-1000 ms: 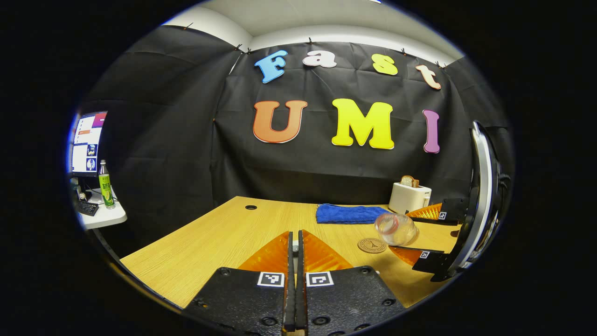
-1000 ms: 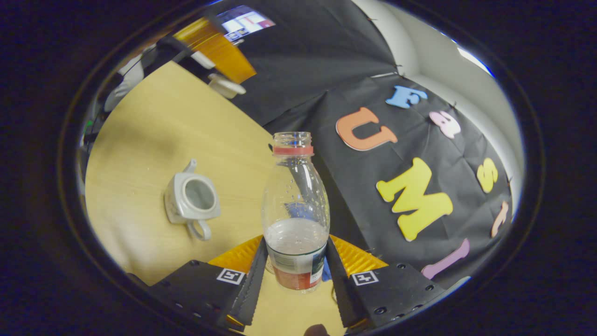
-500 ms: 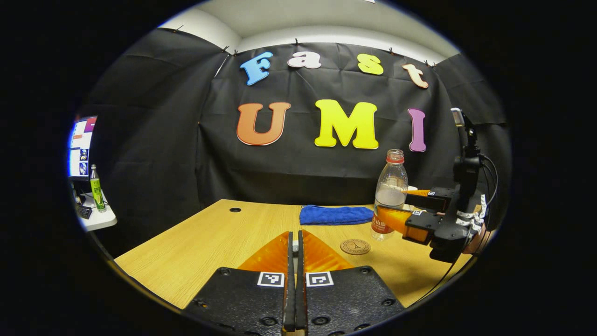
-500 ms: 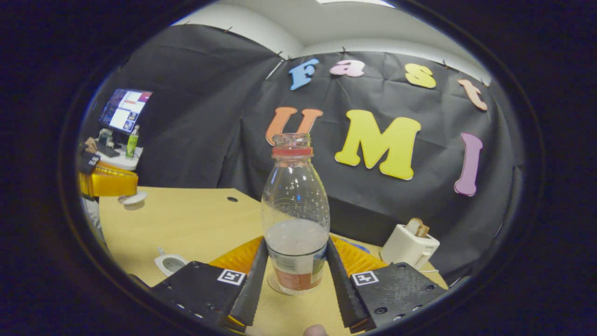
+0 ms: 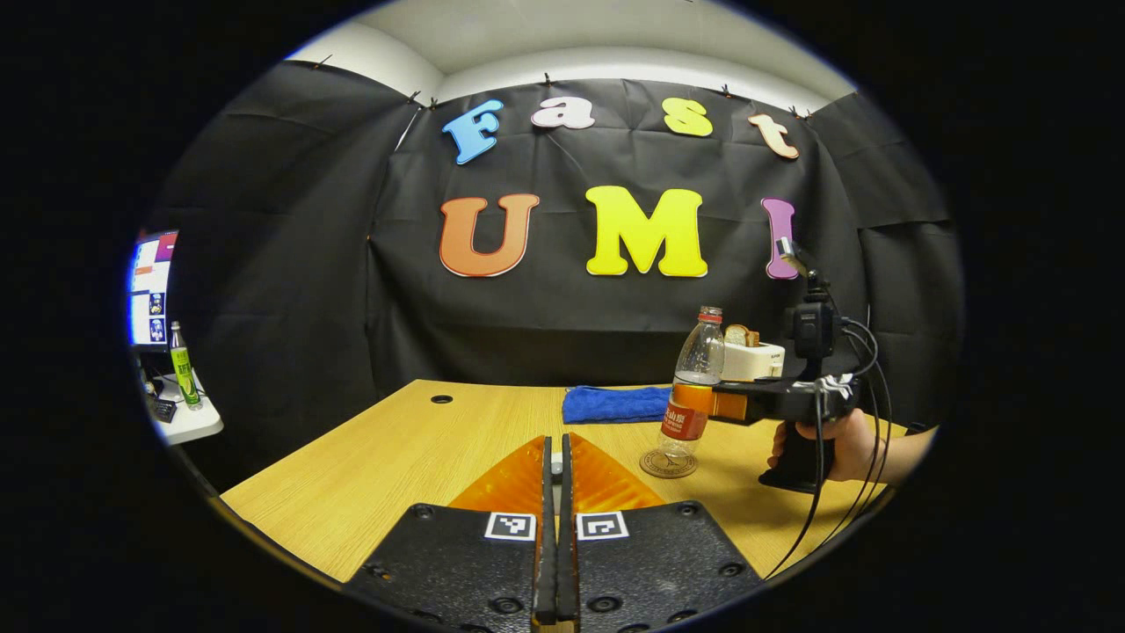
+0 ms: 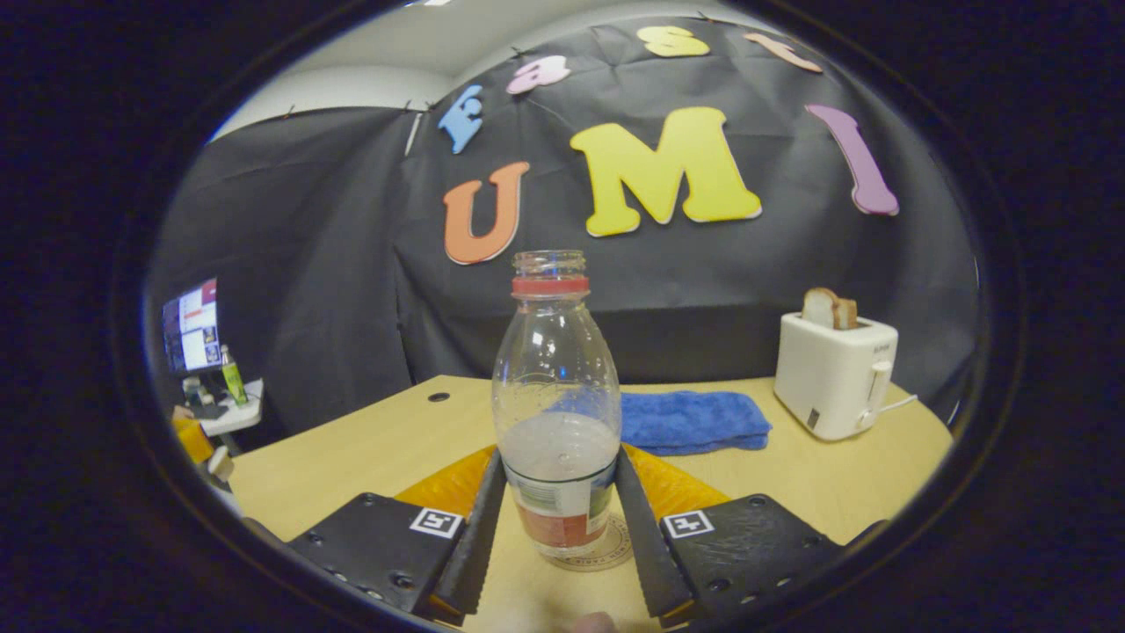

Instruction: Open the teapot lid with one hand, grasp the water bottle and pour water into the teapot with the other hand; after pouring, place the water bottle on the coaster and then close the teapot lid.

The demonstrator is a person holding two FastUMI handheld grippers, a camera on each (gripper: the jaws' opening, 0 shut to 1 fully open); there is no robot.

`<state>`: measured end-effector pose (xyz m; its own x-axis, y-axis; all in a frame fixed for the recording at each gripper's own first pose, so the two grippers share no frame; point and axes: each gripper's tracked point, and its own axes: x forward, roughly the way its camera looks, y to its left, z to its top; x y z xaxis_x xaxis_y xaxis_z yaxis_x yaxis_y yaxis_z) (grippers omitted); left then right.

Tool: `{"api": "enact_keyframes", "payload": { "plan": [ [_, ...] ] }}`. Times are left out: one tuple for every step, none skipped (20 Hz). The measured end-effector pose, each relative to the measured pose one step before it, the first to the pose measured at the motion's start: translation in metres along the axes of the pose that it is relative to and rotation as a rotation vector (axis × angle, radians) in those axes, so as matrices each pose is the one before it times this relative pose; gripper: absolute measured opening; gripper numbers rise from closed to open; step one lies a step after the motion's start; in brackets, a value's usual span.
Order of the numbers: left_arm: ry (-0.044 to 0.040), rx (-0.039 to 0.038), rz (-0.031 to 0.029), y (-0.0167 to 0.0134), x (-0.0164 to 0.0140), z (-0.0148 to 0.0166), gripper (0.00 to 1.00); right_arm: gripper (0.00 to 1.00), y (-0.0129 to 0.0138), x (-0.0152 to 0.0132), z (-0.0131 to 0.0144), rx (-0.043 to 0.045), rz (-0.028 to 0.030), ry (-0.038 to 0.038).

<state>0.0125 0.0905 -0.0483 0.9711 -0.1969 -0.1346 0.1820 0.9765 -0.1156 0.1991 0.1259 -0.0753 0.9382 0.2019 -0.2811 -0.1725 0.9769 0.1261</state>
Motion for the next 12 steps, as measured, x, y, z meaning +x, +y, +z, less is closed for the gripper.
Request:
{"api": "enact_keyframes", "payload": {
  "plan": [
    [-0.00127, 0.00223, 0.00608, 0.00263, -0.00113, 0.00098, 0.03, 0.68, -0.00524, 0.00394, 0.00277, -0.01521, -0.01213, -0.00405],
    [0.00027, 0.00428, 0.00529, 0.00161, -0.00022, 0.00001, 0.03, 0.67, -0.00131, 0.00293, 0.00165, -0.02423, -0.00633, -0.0054],
    [0.00068, 0.00124, 0.00446, 0.00138, -0.00017, -0.00082, 0.03, 0.67, 0.00065, 0.00248, -0.00018, -0.01196, 0.00072, -0.00047],
    [0.00004, -0.00104, 0.00157, 0.00075, 0.00062, 0.00019, 0.03, 0.68, 0.0002, 0.00195, -0.00464, -0.00285, 0.00511, 0.00573],
    [0.00162, -0.00105, -0.00133, -0.00073, 0.00053, -0.00011, 0.03, 0.67, -0.00063, 0.00254, -0.00324, -0.00503, 0.00007, 0.00736],
    [0.00157, 0.00288, -0.00018, -0.00056, 0.00052, -0.00048, 0.03, 0.67, -0.00127, 0.00284, -0.00408, -0.00801, -0.00065, 0.00816],
    [0.0011, 0.00477, -0.00039, -0.00018, 0.00052, 0.00025, 0.03, 0.68, 0.00007, 0.00247, -0.00334, -0.00298, 0.00129, 0.0082],
    [0.00009, 0.00224, -0.00038, 0.00036, -0.00004, -0.00024, 0.03, 0.67, 0.00029, 0.00235, -0.00529, 0.00168, 0.00086, 0.00901],
    [-0.00145, 0.00142, -0.00069, 0.00037, -0.00087, 0.00027, 0.03, 0.67, -0.00048, 0.0021, -0.00389, 0.00073, 0.00129, 0.00838],
    [-0.00069, 0.00052, 0.00004, -0.00057, -0.00043, 0.00077, 0.03, 0.67, -0.00007, 0.00167, -0.00457, -0.00213, 0.00011, 0.0063],
    [-0.00057, 0.00034, 0.00018, -0.00011, 0.0002, 0.0001, 0.03, 0.67, -0.00069, 0.0012, -0.00226, -0.0076, -0.0011, 0.00239],
    [0.00023, 0.0001, 0.00109, 0.00009, -0.00051, 0.00036, 0.03, 0.68, -0.00094, 0.00124, -0.00285, -0.00965, -0.00467, 0.00131]
  ]
}}
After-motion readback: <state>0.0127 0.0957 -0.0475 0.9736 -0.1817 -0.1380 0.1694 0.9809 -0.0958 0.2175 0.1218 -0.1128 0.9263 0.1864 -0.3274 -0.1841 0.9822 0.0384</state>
